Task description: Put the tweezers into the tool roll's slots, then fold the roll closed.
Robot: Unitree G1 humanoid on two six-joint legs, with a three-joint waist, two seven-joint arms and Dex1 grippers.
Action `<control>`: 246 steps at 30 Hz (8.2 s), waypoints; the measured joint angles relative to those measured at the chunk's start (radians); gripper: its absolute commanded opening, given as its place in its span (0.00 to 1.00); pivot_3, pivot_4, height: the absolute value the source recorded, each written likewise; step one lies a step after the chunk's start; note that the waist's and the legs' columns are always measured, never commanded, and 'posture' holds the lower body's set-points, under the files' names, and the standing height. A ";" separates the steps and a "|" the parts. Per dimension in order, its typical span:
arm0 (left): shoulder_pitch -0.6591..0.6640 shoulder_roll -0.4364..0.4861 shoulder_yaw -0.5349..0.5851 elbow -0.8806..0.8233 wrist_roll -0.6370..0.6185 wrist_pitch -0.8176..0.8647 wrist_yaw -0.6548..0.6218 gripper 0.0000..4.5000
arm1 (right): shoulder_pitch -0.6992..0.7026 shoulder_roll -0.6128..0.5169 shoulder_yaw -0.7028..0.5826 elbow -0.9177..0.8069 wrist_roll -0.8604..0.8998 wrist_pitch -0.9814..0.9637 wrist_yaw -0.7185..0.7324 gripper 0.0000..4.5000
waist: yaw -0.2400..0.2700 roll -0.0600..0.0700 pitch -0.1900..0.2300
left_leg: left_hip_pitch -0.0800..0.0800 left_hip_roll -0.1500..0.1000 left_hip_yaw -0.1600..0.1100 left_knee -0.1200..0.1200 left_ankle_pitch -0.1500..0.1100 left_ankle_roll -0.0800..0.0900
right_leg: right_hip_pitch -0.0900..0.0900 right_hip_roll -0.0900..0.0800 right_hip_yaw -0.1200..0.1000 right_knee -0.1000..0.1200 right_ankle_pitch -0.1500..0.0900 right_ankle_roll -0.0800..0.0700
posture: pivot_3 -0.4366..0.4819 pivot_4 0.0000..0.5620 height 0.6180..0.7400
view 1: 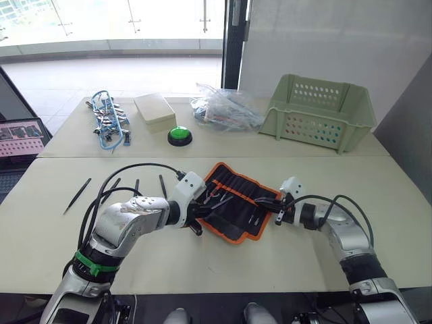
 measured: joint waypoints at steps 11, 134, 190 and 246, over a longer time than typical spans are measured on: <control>-0.001 -0.076 0.004 0.034 0.046 0.020 0.034 0.00 | 0.003 0.006 -0.006 0.008 0.005 -0.005 -0.002 0.00 | 0.001 0.000 0.000 | 0.001 0.000 0.000 0.000 0.000 0.000 | 0.001 0.000 0.000 0.000 0.000 0.000 | 0.48 0.27 1.00; 0.043 0.278 0.664 1.326 0.271 -1.095 -0.186 0.99 | -0.018 -0.001 0.005 0.093 -0.017 -0.060 0.149 0.00 | 0.001 -0.007 -0.008 | 0.018 0.001 0.000 -0.015 -0.001 0.000 | 0.014 0.000 -0.002 -0.009 0.000 0.000 | 0.48 0.27 1.00; 0.495 0.274 0.517 -0.182 -0.047 -0.426 -0.210 0.00 | -0.034 -0.003 -0.028 0.120 0.003 -0.072 0.115 0.00 | -0.011 -0.001 -0.004 | 0.004 0.002 0.000 -0.015 0.003 -0.005 | 0.000 0.001 0.000 -0.007 0.000 -0.001 | 0.48 0.27 1.00; -0.022 -0.036 -0.044 0.055 0.102 -0.053 -0.024 0.00 | -0.045 0.075 -0.025 0.171 -0.018 -0.135 0.080 0.00 | -0.026 -0.002 -0.004 | 0.017 0.001 -0.001 -0.015 0.002 -0.005 | 0.016 0.001 0.001 -0.010 0.000 -0.001 | 0.48 0.27 1.00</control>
